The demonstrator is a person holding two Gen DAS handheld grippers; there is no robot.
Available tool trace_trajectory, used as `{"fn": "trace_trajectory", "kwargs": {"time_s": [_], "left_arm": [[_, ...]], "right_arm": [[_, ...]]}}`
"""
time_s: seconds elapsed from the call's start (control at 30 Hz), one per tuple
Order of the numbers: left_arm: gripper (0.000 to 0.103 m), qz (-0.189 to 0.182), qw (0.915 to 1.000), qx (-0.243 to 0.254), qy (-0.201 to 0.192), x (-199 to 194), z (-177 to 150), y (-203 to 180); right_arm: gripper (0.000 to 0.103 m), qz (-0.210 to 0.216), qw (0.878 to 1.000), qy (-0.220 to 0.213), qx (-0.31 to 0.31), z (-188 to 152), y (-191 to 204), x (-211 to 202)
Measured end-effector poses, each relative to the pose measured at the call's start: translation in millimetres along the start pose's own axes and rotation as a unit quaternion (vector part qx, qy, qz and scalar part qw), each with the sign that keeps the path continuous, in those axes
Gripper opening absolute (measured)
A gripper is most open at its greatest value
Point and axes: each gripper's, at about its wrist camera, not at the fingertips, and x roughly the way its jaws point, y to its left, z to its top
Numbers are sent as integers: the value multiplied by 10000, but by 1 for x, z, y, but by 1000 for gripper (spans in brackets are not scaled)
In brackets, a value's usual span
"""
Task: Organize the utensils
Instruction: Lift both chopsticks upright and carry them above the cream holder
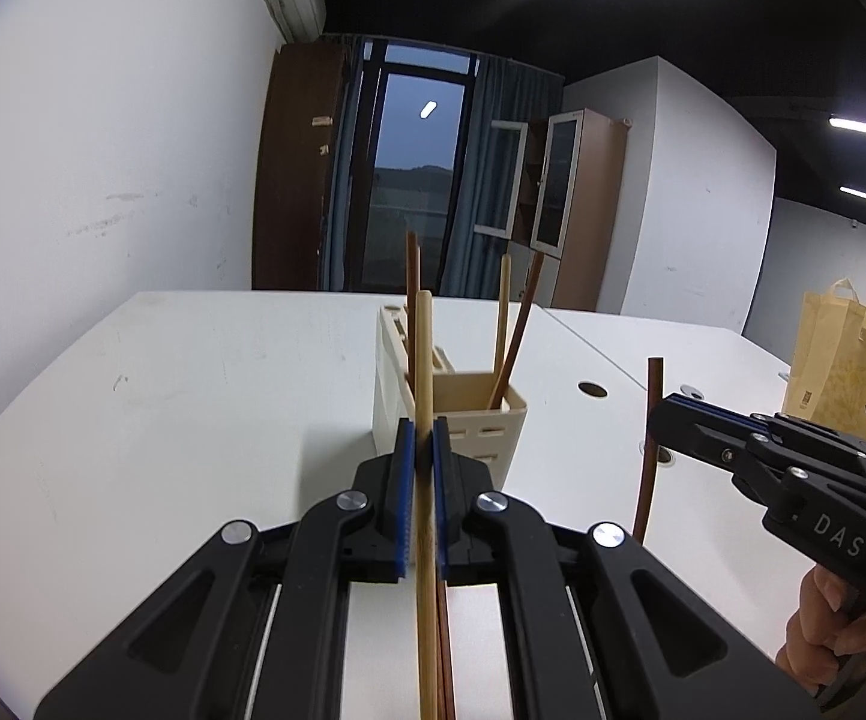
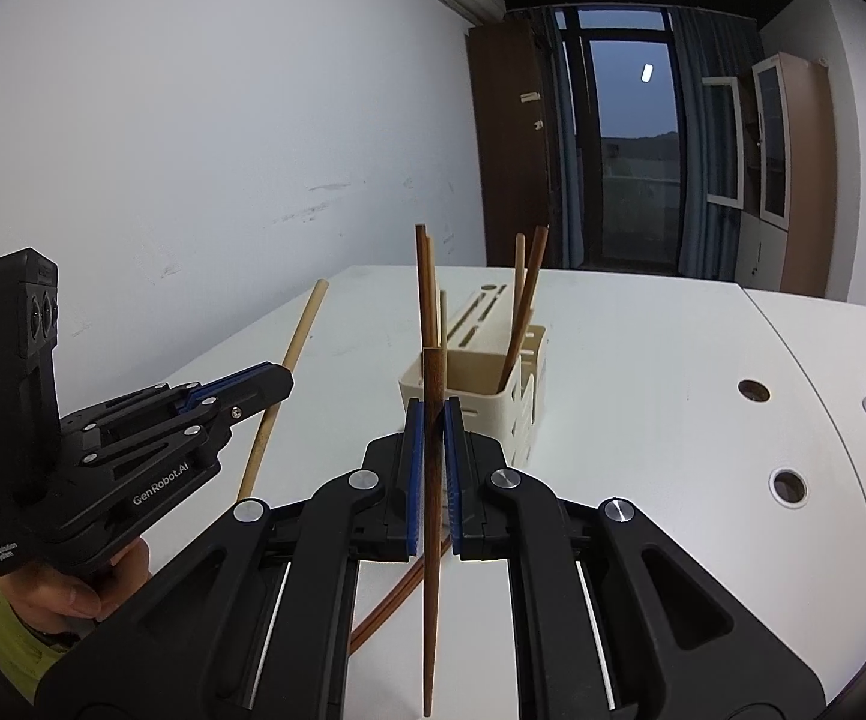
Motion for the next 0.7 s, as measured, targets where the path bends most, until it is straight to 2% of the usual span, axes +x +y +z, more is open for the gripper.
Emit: {"fn": "trace_trajectory", "kwargs": {"time_s": [0.1, 0.5, 0.7], "left_arm": [[6, 63, 9997, 85, -198, -4, 6, -3], [6, -157, 9932, 390, -1082, -12, 35, -22], [6, -315, 9916, 310, -1215, 1, 43, -24]], "right_arm": [[6, -19, 9999, -80, -78, 9, 4, -2], [6, -78, 9992, -357, -176, 37, -1, -1], [6, -72, 9988, -472, -50, 48, -13, 5]]}}
